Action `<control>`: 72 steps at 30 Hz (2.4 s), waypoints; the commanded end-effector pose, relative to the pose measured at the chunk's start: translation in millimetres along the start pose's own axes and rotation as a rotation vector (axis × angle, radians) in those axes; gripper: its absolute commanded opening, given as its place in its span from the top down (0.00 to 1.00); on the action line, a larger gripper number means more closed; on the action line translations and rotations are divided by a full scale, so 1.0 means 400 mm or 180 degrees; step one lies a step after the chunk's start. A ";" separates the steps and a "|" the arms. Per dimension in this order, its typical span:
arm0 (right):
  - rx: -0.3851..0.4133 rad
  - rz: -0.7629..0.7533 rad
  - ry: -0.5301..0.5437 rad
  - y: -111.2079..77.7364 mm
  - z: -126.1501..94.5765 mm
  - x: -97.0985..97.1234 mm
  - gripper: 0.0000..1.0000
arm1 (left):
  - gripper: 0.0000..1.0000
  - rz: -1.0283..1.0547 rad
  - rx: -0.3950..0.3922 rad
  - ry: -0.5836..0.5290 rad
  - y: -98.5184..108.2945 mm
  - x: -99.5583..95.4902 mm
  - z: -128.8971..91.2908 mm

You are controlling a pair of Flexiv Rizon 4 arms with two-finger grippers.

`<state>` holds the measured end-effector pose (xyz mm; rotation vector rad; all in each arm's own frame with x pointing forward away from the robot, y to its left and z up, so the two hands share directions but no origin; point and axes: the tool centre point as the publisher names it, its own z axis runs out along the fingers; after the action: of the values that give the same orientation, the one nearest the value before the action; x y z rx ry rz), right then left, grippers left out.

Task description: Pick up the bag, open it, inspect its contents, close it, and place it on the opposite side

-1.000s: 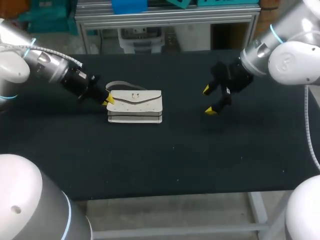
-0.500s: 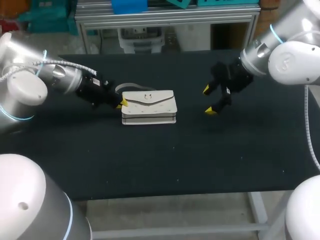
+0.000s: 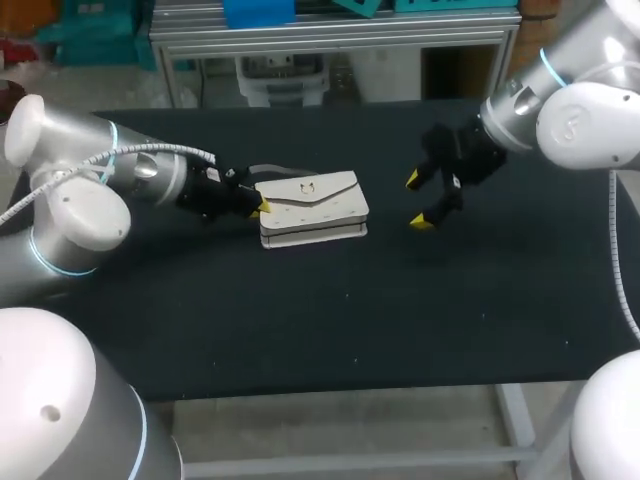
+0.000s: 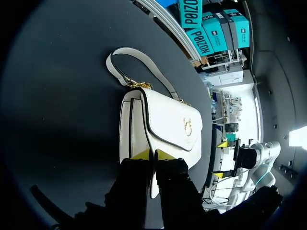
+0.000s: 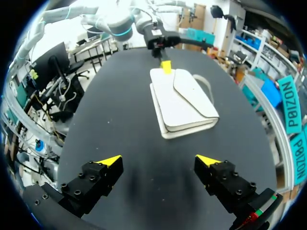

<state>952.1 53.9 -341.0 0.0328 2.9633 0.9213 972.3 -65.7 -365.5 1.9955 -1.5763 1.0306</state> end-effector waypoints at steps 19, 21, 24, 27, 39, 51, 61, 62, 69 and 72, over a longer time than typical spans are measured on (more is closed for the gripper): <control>0.0011 -0.0030 0.0030 0.002 0.003 0.001 0.00 | 1.00 0.0239 -0.0347 0.0021 -0.022 0.022 0.029; 0.0018 -0.0041 0.0039 0.003 0.003 0.001 0.00 | 0.96 0.0246 -0.0355 0.0020 -0.023 0.020 0.028; 0.0026 -0.0049 0.0043 0.004 0.002 0.002 0.00 | 0.14 0.0240 -0.0354 0.0039 -0.025 0.018 0.017; 0.0036 -0.0062 0.0041 0.008 -0.001 0.002 0.00 | 0.00 0.0250 -0.0343 0.0049 -0.027 0.016 0.001; 0.0320 -0.0321 -0.0162 0.055 -0.013 0.020 0.00 | 0.00 0.0573 -0.0202 -0.0130 -0.043 0.027 -0.097; 0.0609 -0.0482 -0.0556 0.098 -0.001 0.047 0.00 | 0.00 0.1237 -0.0729 -0.0290 -0.047 0.072 -0.153; 0.0609 -0.0482 -0.0556 0.098 -0.001 0.047 0.00 | 0.00 0.1327 -0.0686 -0.0338 -0.044 0.068 -0.144; 0.0709 -0.0662 -0.0610 0.120 -0.001 0.042 0.00 | 0.00 0.1389 -0.0740 -0.0324 -0.041 0.066 -0.136; 0.0895 -0.1187 -0.0707 0.187 0.060 0.040 0.00 | 0.00 0.2242 -0.0478 -0.0107 -0.067 0.079 -0.133; 0.0976 -0.1223 -0.0738 0.193 0.083 0.041 0.00 | 0.00 0.2911 -0.0215 -0.0169 -0.060 0.089 -0.133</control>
<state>935.5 124.2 -312.2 -0.3991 2.7424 0.4370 988.7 -46.2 -300.6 1.3959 -2.3650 1.0249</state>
